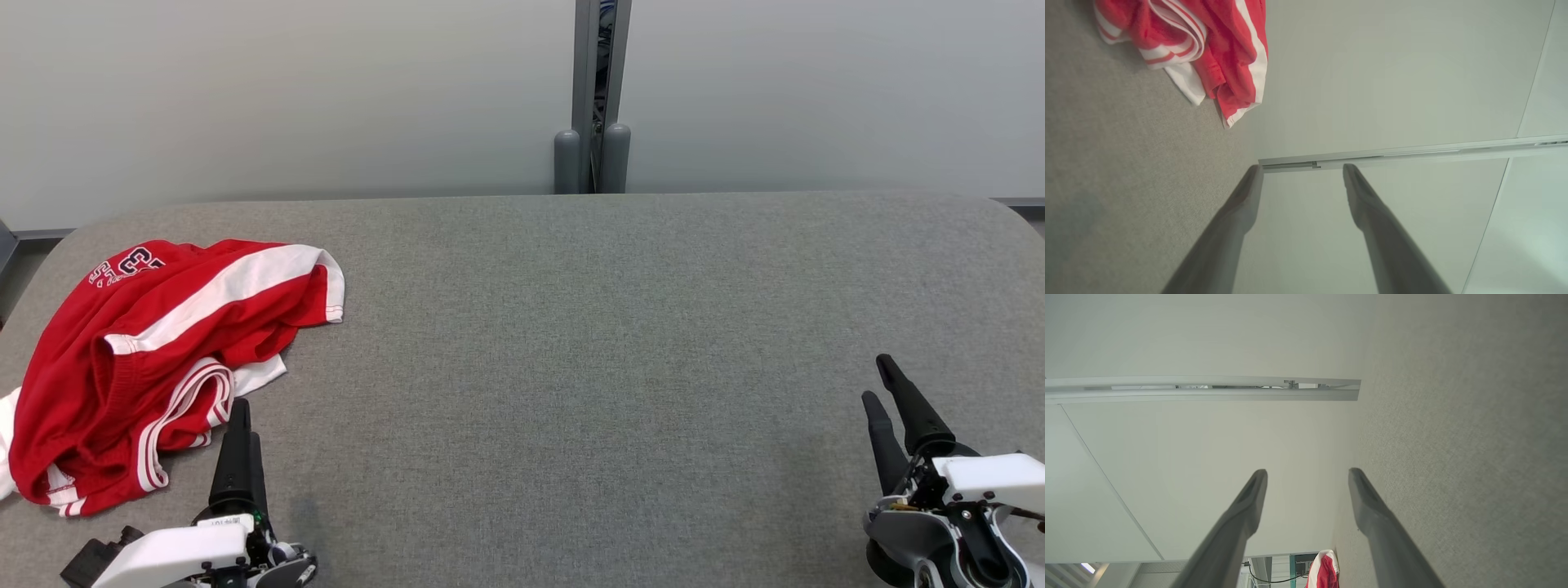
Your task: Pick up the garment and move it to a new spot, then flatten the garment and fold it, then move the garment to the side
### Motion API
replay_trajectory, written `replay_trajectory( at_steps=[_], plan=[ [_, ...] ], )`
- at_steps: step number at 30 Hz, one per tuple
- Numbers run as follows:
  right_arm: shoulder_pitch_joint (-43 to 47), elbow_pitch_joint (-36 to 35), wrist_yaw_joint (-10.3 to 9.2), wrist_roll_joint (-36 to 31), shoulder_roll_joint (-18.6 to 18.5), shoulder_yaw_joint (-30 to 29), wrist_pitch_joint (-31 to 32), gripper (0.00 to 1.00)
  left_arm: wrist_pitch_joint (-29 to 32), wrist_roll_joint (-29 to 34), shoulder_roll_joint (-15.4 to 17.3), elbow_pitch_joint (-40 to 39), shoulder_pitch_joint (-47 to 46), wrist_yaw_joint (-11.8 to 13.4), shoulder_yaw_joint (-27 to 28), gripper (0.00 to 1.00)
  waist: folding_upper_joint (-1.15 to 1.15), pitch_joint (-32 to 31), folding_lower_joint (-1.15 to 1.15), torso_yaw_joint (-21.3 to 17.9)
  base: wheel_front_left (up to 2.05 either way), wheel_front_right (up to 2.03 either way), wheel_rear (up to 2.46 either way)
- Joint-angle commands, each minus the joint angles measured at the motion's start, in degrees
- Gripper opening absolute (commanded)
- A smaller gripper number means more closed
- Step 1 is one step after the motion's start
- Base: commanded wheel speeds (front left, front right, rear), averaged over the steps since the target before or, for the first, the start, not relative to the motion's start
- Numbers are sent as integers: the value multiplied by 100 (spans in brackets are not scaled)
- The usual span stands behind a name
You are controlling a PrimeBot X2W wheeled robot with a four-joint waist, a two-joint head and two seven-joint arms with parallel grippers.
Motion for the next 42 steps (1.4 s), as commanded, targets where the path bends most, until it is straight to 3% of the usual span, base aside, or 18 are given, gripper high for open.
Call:
replay_trajectory(
  at_steps=[1, 25, 42],
  plan=[
    [-61, -182, 6, -92, -68, 17, -93, 100, -32, 157, 51, -127, -115, 5, -18, 100, 0, -1, 0, 0, 0, 0, 0],
    [423, -1264, 8, -2499, -100, 226, -935, 100, -294, 3072, 75, -621, -187, 364, -308, 100, 0, 25, 0, -1, 0, 0, 0],
    [728, -1772, 9, -4142, -116, 383, -1417, 100, -442, 4912, 104, -619, -72, 475, -328, 100, 0, -8, 0, -17, 0, 0, 0]
  ],
)
